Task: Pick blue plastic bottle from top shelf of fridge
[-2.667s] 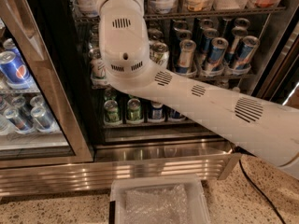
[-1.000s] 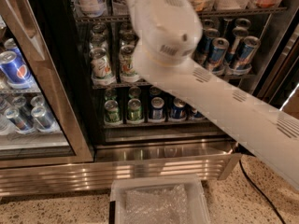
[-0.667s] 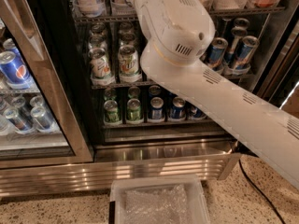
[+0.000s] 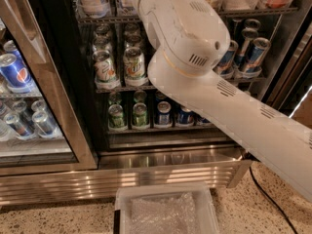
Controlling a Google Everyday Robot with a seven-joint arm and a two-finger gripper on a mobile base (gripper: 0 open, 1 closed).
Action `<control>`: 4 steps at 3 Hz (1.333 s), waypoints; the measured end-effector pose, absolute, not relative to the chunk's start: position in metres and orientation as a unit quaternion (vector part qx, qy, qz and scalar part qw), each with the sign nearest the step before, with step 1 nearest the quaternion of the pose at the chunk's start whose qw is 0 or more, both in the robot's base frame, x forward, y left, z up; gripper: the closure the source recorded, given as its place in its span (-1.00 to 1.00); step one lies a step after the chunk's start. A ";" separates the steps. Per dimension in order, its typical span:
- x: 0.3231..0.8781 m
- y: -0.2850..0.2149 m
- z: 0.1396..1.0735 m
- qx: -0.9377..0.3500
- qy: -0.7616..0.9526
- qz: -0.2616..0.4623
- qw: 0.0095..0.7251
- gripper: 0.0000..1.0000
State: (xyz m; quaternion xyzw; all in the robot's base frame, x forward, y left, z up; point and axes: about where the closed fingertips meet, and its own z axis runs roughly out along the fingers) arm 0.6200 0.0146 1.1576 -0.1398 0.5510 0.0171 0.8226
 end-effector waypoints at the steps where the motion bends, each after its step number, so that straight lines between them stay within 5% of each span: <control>1: 0.582 0.016 1.155 -0.115 0.556 0.074 0.820 1.00; 4: 0.539 0.032 1.141 -0.112 0.563 0.128 0.809 1.00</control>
Offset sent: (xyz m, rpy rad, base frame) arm -0.1164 0.0205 -0.0136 0.2928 0.1338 0.2312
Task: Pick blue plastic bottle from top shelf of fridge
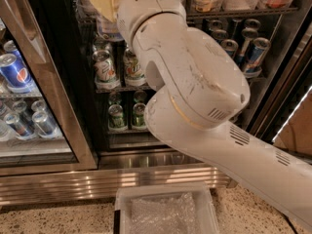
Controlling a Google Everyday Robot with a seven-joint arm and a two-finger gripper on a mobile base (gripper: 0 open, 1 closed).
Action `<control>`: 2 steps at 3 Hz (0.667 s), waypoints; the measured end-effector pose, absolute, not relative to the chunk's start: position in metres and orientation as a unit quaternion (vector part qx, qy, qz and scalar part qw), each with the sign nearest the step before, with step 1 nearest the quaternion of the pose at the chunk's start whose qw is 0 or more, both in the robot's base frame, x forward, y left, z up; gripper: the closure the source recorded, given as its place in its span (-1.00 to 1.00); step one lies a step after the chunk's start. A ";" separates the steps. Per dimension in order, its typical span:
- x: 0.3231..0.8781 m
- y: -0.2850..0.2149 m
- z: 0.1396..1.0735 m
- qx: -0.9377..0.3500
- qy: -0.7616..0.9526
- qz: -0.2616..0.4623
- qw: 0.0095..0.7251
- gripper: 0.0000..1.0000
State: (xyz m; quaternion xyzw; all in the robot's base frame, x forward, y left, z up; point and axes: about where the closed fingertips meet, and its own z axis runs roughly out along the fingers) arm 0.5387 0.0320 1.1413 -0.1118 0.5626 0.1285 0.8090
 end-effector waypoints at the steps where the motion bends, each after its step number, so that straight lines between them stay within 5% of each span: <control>1: 0.540 0.033 1.142 -0.116 0.562 0.128 0.809 1.00; 2: 0.533 0.029 1.122 -0.115 0.573 0.168 0.794 1.00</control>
Offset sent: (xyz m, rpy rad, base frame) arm -0.0119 -0.0111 -0.0517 0.1104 0.1228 0.1596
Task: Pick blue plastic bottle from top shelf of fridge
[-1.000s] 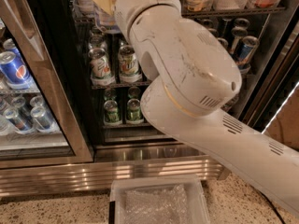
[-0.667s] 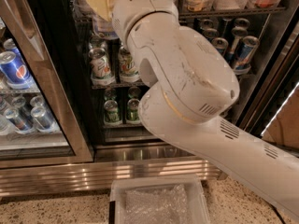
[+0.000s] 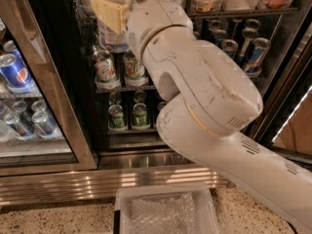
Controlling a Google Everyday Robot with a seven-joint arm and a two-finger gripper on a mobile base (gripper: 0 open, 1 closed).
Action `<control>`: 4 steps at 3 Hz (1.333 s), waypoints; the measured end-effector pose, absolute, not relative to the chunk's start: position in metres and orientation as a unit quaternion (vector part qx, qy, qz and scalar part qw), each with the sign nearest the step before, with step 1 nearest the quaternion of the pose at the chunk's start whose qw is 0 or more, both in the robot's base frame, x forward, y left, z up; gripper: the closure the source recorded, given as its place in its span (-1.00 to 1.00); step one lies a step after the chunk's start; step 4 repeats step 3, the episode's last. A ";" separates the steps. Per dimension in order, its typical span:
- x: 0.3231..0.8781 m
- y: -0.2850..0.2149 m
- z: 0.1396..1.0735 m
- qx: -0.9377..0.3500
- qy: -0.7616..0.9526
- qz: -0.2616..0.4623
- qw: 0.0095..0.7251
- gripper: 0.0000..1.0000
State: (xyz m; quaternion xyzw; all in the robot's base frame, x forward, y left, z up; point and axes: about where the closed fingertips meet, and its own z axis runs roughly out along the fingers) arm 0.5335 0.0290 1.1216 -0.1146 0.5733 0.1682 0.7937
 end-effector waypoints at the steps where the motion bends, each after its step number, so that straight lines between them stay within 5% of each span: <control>1: 0.523 0.021 1.105 -0.110 0.576 0.203 0.784 1.00; 4: 0.522 0.021 1.097 -0.110 0.575 0.205 0.784 1.00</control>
Offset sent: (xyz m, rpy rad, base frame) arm -0.0460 -0.0441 -0.0669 0.1987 0.0963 0.1904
